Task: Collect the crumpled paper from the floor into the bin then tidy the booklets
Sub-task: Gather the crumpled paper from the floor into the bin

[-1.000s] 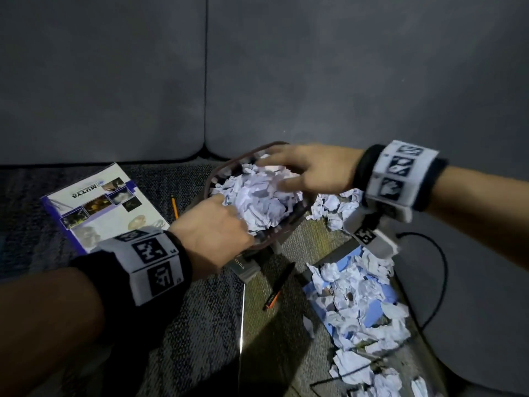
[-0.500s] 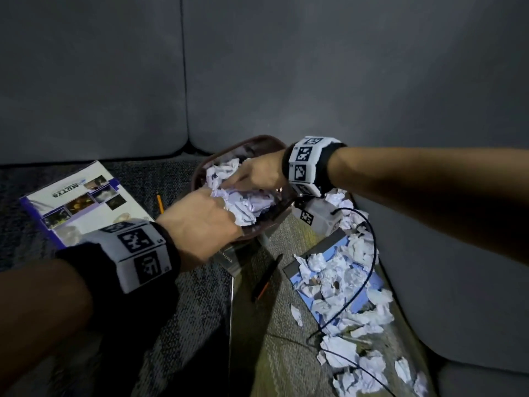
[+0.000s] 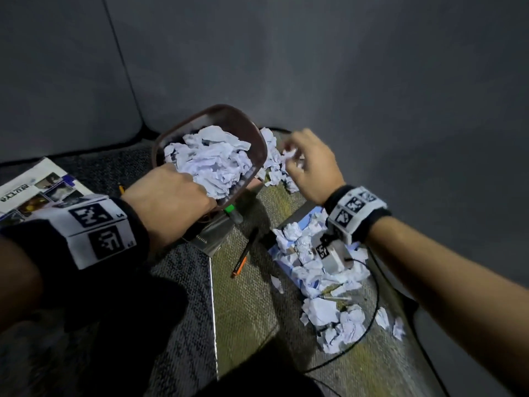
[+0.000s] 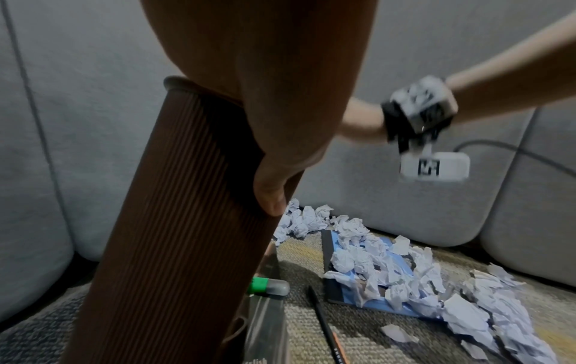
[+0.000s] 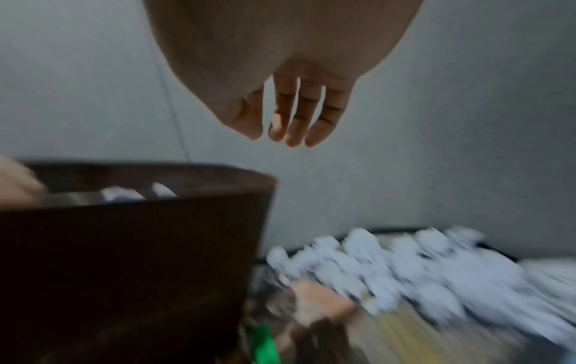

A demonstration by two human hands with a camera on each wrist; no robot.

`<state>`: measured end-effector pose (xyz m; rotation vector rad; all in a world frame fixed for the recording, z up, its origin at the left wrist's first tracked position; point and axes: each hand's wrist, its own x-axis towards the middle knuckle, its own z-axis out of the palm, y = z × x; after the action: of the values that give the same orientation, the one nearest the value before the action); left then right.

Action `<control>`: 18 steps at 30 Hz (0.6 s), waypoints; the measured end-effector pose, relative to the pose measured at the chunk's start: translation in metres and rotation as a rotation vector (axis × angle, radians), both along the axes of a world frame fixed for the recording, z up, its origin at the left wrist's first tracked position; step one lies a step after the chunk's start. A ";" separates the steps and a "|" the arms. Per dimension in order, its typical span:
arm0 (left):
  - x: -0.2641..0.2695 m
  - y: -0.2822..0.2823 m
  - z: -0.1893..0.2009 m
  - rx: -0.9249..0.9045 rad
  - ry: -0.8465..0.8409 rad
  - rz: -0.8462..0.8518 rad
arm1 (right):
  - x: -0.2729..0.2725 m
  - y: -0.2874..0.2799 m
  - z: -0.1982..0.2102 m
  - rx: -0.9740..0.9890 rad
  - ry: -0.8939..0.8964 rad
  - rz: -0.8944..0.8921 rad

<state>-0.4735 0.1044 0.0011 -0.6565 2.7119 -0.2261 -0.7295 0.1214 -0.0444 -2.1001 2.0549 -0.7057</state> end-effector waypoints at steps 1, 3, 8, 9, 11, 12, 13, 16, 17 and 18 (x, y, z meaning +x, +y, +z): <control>-0.006 0.003 -0.001 -0.002 0.004 -0.003 | -0.013 0.010 -0.027 0.124 0.025 -0.050; -0.016 0.006 -0.005 -0.006 0.013 -0.022 | -0.030 0.029 -0.077 0.477 0.091 -0.098; -0.024 0.013 -0.009 0.003 -0.036 -0.043 | -0.036 0.058 -0.159 0.948 0.327 -0.033; -0.024 0.013 -0.011 -0.001 -0.042 -0.054 | -0.036 0.063 -0.170 0.941 0.364 -0.013; -0.022 0.014 -0.014 0.037 -0.039 -0.048 | -0.036 0.073 -0.188 0.888 0.422 -0.026; -0.020 0.015 -0.014 0.056 -0.046 -0.027 | -0.036 0.079 -0.196 0.837 0.444 -0.045; -0.020 0.014 -0.013 0.072 -0.048 -0.001 | -0.036 0.084 -0.203 0.787 0.451 -0.059; -0.019 0.016 -0.014 0.079 -0.067 0.031 | -0.037 0.102 -0.214 0.697 0.426 -0.033; -0.021 0.017 -0.014 0.057 -0.088 0.021 | -0.038 0.107 -0.217 0.661 0.417 0.001; -0.022 0.018 -0.014 0.044 -0.110 0.010 | -0.039 0.110 -0.219 0.625 0.402 0.040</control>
<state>-0.4952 0.1220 -0.0133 -0.6259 2.6005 -0.1940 -0.7689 0.2316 -0.2638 -1.9863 2.0291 0.3686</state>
